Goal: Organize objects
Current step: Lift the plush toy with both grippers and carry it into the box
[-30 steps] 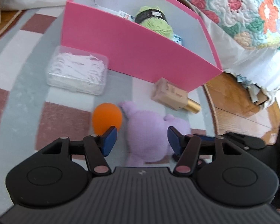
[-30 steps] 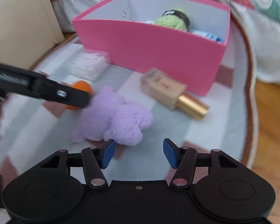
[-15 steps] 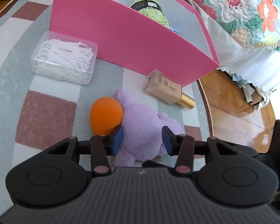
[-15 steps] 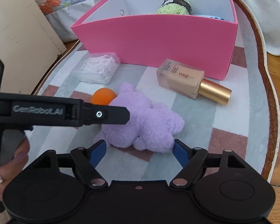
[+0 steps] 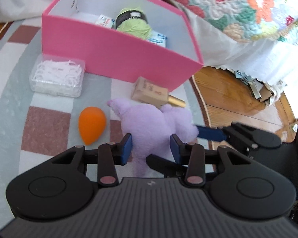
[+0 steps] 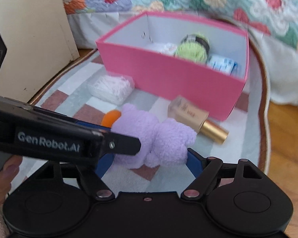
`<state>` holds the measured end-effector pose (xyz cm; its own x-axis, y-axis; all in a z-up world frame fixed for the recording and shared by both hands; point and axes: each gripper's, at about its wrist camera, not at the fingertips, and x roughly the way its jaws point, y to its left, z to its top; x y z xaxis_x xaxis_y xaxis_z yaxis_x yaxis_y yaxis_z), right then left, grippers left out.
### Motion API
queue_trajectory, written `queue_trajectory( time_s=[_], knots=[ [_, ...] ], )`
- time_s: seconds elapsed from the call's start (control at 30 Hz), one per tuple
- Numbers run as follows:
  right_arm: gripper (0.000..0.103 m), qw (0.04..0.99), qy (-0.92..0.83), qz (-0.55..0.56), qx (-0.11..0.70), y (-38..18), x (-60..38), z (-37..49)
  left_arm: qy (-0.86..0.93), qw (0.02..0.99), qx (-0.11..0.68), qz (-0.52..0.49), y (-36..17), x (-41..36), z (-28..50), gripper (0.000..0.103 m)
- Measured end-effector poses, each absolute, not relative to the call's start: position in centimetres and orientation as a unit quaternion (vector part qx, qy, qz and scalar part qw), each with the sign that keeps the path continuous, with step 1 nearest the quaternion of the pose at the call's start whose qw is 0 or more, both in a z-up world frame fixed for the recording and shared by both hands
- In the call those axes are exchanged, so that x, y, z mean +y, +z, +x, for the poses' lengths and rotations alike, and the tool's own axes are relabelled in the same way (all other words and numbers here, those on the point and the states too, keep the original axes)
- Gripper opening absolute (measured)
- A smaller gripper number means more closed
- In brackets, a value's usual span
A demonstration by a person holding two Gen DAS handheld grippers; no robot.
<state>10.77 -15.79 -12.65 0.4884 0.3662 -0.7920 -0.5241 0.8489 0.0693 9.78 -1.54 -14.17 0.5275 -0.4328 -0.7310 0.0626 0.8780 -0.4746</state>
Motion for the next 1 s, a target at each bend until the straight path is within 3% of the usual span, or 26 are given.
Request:
queue_trajectory(
  time_s=[0.23,0.53,0.87,1.0],
  knots=[
    [0.083,0.880,0.272,-0.169,0.351,-6.4,-14.8,8.3,-0.150,0.856,0.446,-0.215,-7.8,-0.6,9.1,0.039],
    [0.082,0.896,0.297,-0.166,0.285,-0.3,-14.0,10.0,-0.144,0.887,0.405,-0.167,-0.2,0.9,11.2,0.039],
    [0.077,0.886,0.313,-0.096,0.330,1.2,-13.0,18.2,-0.136,0.884,0.419,-0.154,0.1,3.5,20.4,0.040],
    [0.076,0.861,0.313,-0.049,0.398,-0.8,-12.4,22.4,-0.122,0.884,0.433,-0.127,-1.6,2.8,24.0,0.040]
  ],
)
